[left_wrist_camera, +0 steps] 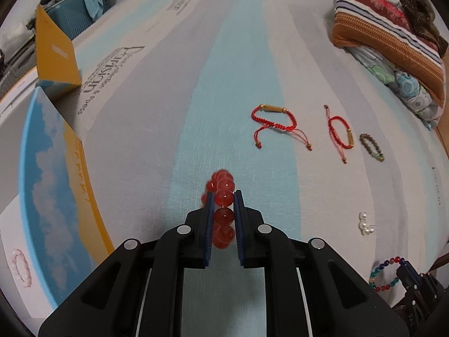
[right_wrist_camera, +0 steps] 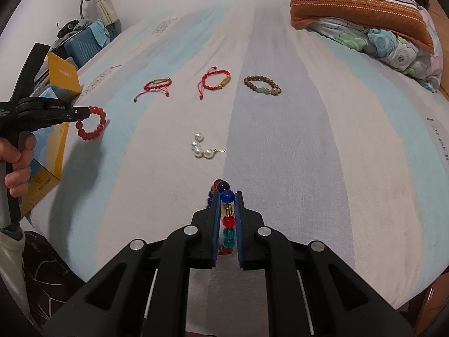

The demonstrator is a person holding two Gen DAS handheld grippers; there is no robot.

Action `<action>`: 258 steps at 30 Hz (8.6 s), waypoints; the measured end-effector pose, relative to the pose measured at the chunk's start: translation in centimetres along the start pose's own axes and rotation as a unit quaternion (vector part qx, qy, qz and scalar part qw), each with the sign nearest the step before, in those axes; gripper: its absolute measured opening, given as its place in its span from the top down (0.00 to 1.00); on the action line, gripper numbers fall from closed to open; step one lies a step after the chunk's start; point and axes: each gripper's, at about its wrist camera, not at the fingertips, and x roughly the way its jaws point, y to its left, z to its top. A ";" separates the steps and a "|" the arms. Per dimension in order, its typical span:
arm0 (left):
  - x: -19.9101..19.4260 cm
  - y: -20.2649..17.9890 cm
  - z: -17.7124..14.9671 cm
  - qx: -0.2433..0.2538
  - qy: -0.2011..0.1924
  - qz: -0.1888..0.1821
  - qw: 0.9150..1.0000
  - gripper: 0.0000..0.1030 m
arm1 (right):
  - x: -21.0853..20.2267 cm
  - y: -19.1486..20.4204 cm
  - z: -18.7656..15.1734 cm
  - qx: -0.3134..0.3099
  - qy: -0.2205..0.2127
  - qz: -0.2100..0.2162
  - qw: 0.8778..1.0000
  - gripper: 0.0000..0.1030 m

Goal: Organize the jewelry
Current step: 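Lift and carry both held bracelets to the white box, then open left tool releasing red bracelet while right tool releases multicolour bracelet, then move both tools back over the pearl earrings and wooden bead bracelet, then grasp pearl earrings with left tool while right tool grasps brown wooden bead bracelet, then lift and carry the held earrings and wooden bracelet to the white box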

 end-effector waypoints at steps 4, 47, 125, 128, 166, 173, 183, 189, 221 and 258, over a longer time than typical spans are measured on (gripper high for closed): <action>-1.0 -0.1 0.0 0.004 -0.006 0.002 1.000 0.88 | -0.6 0.5 0.6 -0.002 -0.009 -0.007 1.000 0.91; -18.1 8.1 -0.7 -0.005 -0.117 0.008 0.993 0.88 | -7.2 19.1 14.2 -0.083 -0.112 -0.008 0.990 0.91; -17.9 26.4 -9.9 -0.169 -0.059 0.142 0.974 0.11 | -0.7 38.5 8.0 -0.242 -0.014 0.051 0.969 0.21; -18.3 24.2 -9.3 -0.153 -0.069 0.135 0.976 0.09 | -1.7 36.5 8.6 -0.230 -0.024 0.048 0.972 0.17; -3.6 -9.2 -4.1 0.048 -0.016 -0.009 0.999 0.06 | 6.0 -0.1 15.3 -0.005 -0.009 -0.058 0.998 0.07; 0.2 -13.4 -4.4 0.069 0.005 -0.018 0.997 0.06 | 9.4 -4.0 15.4 0.015 0.004 -0.055 0.998 0.07; 5.0 -17.1 -4.7 0.093 0.034 -0.016 0.995 0.06 | 14.6 -5.7 16.8 0.006 0.039 -0.057 0.998 0.14; 6.6 -17.4 -4.2 0.086 0.042 -0.023 0.995 0.06 | 17.1 -5.7 17.6 0.001 0.058 -0.051 0.997 0.27; 5.6 -16.3 -3.6 0.092 0.049 -0.031 0.994 0.90 | 17.1 -6.8 17.0 0.028 0.063 -0.048 0.996 0.93; -2.6 -14.3 -1.9 0.091 -0.017 -0.049 0.995 0.90 | 6.5 -4.3 15.4 0.043 -0.027 -0.055 0.997 0.93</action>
